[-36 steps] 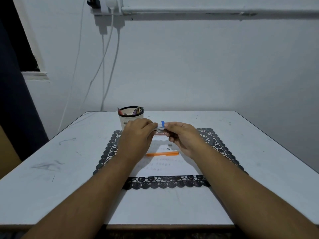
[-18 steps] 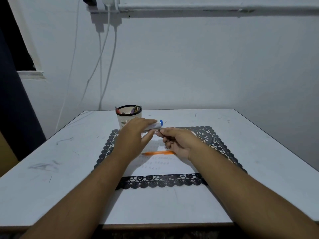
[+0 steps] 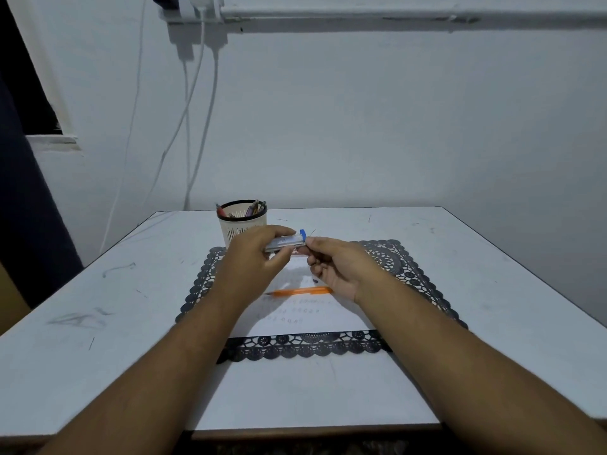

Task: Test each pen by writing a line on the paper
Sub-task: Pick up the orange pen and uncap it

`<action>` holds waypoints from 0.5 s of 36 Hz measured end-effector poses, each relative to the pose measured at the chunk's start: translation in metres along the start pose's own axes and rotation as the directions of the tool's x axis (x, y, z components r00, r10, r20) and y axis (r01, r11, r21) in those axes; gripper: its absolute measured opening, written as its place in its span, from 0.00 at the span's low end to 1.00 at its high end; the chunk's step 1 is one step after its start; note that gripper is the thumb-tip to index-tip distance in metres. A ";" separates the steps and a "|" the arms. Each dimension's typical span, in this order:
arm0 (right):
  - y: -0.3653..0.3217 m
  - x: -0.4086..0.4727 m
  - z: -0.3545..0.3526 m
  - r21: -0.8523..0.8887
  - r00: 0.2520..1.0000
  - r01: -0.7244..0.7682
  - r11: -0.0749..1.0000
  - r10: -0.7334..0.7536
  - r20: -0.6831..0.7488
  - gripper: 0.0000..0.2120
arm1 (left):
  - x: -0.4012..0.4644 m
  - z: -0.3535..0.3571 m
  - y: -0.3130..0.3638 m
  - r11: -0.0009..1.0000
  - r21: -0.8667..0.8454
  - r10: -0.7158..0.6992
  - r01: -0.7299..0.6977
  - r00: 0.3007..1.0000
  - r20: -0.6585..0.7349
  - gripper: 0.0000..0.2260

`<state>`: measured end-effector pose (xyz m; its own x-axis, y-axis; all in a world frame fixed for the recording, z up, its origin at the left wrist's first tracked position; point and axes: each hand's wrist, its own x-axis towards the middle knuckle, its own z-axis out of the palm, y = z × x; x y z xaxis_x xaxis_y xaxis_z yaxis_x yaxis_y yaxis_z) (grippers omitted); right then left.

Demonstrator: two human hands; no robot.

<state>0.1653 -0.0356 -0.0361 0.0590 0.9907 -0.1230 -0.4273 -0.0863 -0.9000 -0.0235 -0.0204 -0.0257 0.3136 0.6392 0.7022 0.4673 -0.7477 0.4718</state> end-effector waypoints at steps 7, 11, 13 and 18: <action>-0.002 -0.004 0.004 0.114 0.994 -0.100 0.989 0.093 0.064 0.04 | 0.000 0.000 0.006 0.975 -0.212 -0.073 0.068 0.997 -0.017 0.06; 0.001 -0.004 0.005 0.116 0.992 -0.115 0.987 0.107 0.074 0.04 | 0.000 0.001 0.001 0.948 -0.304 -0.094 0.093 0.995 0.010 0.05; 0.001 -0.003 0.006 0.114 0.992 -0.109 0.988 0.100 0.076 0.05 | 0.000 0.002 0.000 0.942 -0.323 -0.095 0.094 0.995 0.013 0.04; 0.000 -0.002 0.006 0.121 0.992 -0.109 0.987 0.099 0.082 0.05 | 0.002 0.002 -0.004 0.927 -0.357 -0.113 0.111 0.993 0.015 0.05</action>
<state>0.1601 -0.0373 -0.0334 -0.0575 0.9825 -0.1772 -0.5371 -0.1801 -0.8240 -0.0231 -0.0161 -0.0275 0.2711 0.7224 0.6361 0.1730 -0.6867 0.7060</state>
